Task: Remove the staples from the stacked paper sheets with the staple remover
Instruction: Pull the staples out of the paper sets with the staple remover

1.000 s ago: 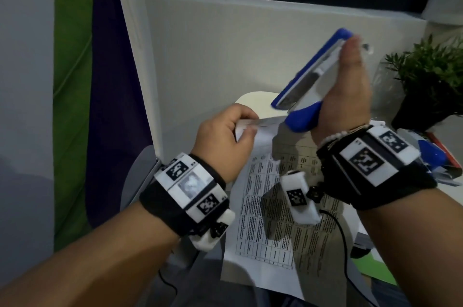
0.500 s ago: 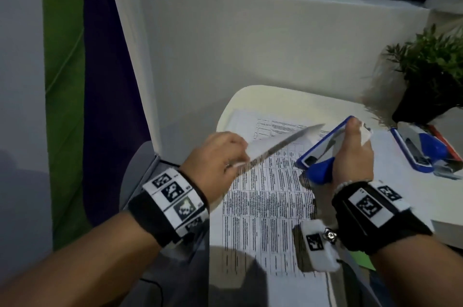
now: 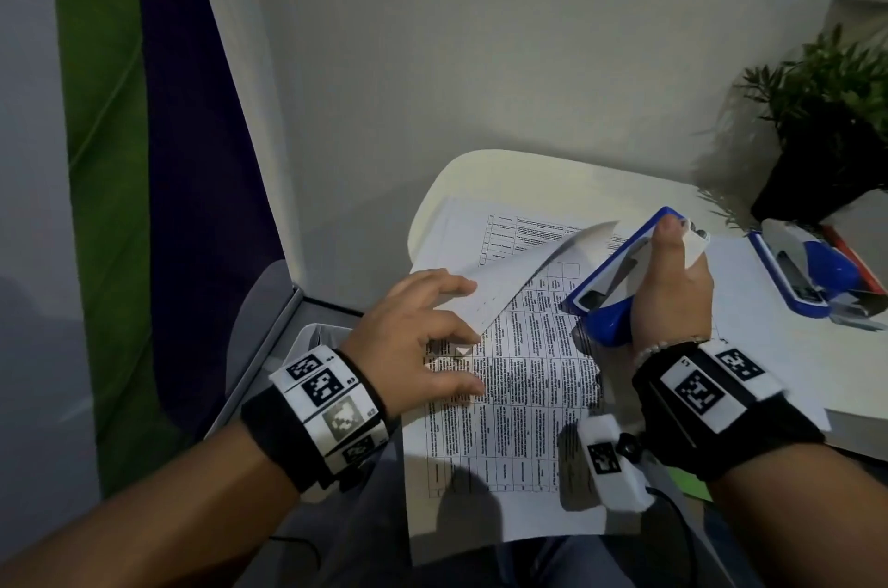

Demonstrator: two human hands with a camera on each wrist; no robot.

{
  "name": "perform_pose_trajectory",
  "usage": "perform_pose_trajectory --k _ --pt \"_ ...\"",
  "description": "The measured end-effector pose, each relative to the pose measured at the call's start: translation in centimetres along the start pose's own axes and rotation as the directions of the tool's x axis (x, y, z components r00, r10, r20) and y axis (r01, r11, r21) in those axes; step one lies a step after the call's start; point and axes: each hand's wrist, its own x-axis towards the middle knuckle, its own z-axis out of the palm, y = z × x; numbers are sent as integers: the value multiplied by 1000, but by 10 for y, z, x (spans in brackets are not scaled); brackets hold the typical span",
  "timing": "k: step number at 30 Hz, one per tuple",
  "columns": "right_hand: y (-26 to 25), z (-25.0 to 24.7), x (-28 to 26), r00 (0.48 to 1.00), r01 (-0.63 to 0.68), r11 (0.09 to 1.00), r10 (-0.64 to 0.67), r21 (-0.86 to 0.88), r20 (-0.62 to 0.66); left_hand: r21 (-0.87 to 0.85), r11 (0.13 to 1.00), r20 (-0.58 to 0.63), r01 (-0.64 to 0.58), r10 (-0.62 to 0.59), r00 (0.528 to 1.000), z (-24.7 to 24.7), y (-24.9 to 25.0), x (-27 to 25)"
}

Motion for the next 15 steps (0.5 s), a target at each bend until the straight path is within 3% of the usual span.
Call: perform_pose_trajectory --k 4,7,11,15 --pt "1 -1 1 1000 7 1000 -8 -12 -8 -120 992 -42 40 -45 998 1 2 3" --pt "-3 -1 -1 1000 9 1000 -9 -27 -3 -104 992 -107 70 -81 991 5 6 6" --pt "-7 -2 -4 1000 16 1000 -16 -17 10 -31 996 -85 81 -83 993 2 11 11" --pt "-8 -2 -6 999 41 999 -40 -15 37 -89 993 -44 79 -83 996 -4 14 10"
